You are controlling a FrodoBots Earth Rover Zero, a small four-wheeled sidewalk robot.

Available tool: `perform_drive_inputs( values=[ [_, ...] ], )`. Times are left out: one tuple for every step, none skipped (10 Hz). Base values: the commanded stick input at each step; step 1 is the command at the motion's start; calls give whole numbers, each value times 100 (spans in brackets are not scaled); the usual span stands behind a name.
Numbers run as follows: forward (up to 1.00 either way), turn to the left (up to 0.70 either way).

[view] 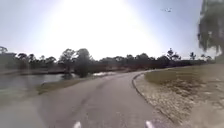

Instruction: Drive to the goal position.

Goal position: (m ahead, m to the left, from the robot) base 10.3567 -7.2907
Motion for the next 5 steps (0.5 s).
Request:
perform_drive_inputs(
  values=[
    [98,0],
    [98,0],
    [99,0],
    [99,0],
    [100,2]
  ],
)
